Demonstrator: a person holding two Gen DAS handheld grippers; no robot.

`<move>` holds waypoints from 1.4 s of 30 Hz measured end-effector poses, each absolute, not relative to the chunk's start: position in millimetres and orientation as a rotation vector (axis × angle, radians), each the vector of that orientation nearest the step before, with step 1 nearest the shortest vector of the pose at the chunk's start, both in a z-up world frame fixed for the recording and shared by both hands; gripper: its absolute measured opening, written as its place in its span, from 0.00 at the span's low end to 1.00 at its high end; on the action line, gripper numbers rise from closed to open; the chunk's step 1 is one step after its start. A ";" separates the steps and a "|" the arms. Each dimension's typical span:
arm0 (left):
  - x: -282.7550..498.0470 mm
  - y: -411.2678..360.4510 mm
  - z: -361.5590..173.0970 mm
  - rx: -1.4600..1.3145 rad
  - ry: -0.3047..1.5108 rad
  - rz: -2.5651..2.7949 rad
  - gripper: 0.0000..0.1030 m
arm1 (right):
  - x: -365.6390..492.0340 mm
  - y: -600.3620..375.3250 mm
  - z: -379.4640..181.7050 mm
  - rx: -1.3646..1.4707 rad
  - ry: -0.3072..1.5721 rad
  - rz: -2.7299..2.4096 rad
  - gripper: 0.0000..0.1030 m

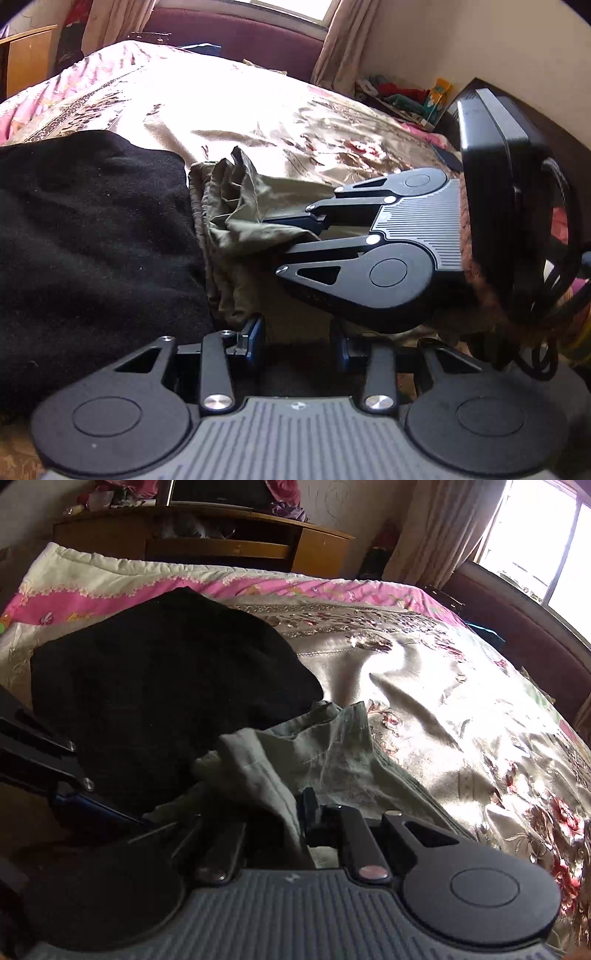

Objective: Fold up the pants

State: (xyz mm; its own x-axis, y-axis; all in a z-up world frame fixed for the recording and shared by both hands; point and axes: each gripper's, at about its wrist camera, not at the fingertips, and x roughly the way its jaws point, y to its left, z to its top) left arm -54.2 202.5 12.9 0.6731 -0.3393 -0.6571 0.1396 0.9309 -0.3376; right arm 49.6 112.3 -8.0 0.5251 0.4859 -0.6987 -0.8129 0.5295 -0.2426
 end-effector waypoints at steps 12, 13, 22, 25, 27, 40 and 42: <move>-70.3 187.4 52.8 -0.183 0.710 -0.316 0.53 | 56.0 3.7 37.3 -0.177 0.682 0.681 0.42; -64.1 180.9 58.2 -0.168 0.685 -0.334 0.54 | 57.9 -14.0 38.1 -0.150 0.678 0.621 0.42; 26.8 89.2 51.8 -0.088 0.722 -0.487 0.54 | 107.5 -170.8 10.0 0.074 0.725 0.156 0.43; 44.8 58.2 39.0 -0.029 0.764 -0.516 0.54 | 133.4 -192.9 -12.7 0.187 0.798 0.196 0.46; 55.7 44.4 25.9 0.005 0.804 -0.525 0.54 | 143.0 -201.0 -24.4 0.280 0.814 0.255 0.47; 66.3 -8.2 -6.6 0.142 0.864 -0.491 0.65 | 138.9 -246.2 -47.8 0.620 0.909 0.454 0.05; 69.4 -20.7 -3.2 0.104 0.862 -0.529 0.65 | 136.3 -257.5 -38.9 0.593 0.891 0.436 0.04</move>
